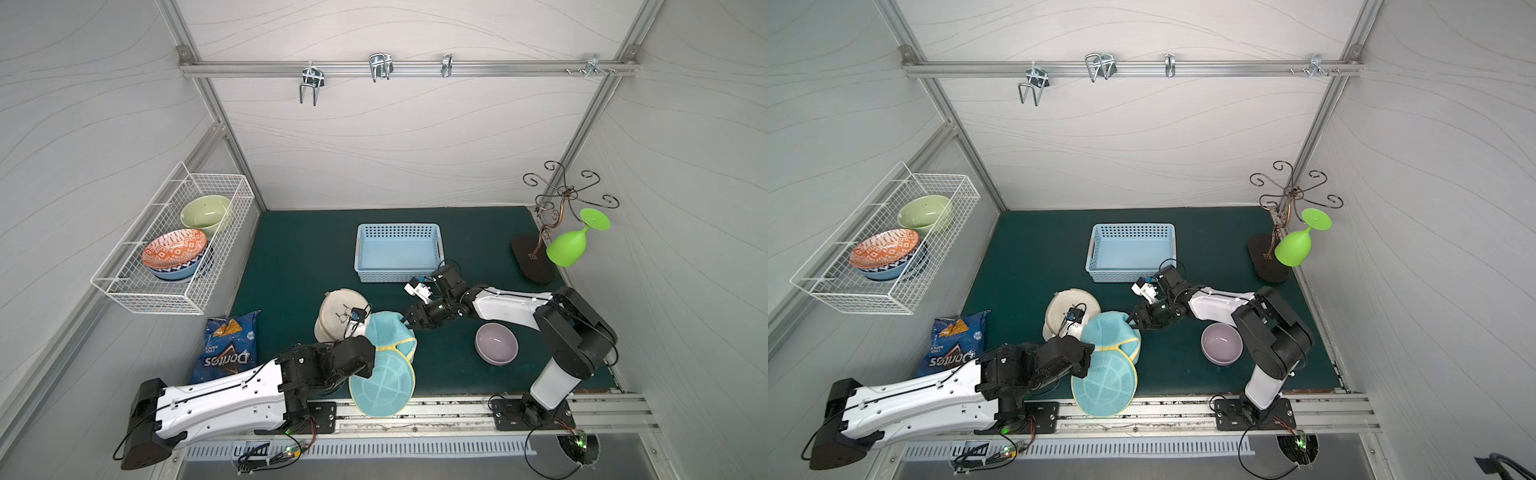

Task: Turn the laundry bag inside out
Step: Place the laundry bag at the center of the board, then zip the zipper on the laundry bag.

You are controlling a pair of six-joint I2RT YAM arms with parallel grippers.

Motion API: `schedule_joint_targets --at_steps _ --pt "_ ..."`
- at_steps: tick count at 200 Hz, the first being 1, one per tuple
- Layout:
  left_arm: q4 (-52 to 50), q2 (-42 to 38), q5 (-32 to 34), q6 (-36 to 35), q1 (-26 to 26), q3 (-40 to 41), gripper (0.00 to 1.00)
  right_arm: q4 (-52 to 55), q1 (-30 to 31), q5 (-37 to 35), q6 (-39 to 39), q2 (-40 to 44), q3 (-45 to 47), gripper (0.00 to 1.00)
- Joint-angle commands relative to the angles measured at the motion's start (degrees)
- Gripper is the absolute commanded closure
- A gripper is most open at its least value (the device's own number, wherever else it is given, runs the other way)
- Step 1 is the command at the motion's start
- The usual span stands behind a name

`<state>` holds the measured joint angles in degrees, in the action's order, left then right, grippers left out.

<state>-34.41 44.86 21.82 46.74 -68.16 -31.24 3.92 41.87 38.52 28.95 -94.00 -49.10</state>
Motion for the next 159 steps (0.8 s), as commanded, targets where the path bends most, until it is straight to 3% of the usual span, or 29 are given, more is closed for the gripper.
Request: schedule_joint_targets --at_steps 1,14,34,53,78,104,159 --pt "4.60 -0.05 0.28 2.07 -0.21 -0.29 1.00 5.15 -0.21 -9.91 -1.52 8.67 -0.33 0.36" --pt "5.18 -0.89 0.23 2.28 -0.13 0.20 1.00 7.47 0.56 -13.99 -2.36 14.20 0.55 0.36" --pt "5.80 -2.63 0.41 1.98 -0.13 0.73 1.00 12.94 6.09 -25.84 -5.70 24.08 1.68 0.38" --pt "5.58 -2.80 0.21 1.82 0.04 0.67 1.00 12.78 11.09 -24.01 -8.52 28.98 2.91 0.46" --pt "6.01 -2.00 0.24 1.62 0.11 0.74 1.00 18.86 14.74 -26.16 -7.21 23.13 -1.87 0.49" --pt "6.21 -1.76 0.42 1.49 0.13 0.66 1.00 19.41 24.55 -39.08 -8.04 17.88 -5.16 0.43" --pt "5.83 -2.41 0.15 1.57 0.22 0.35 1.00 21.04 28.64 -53.22 -6.43 10.11 -10.19 0.38"
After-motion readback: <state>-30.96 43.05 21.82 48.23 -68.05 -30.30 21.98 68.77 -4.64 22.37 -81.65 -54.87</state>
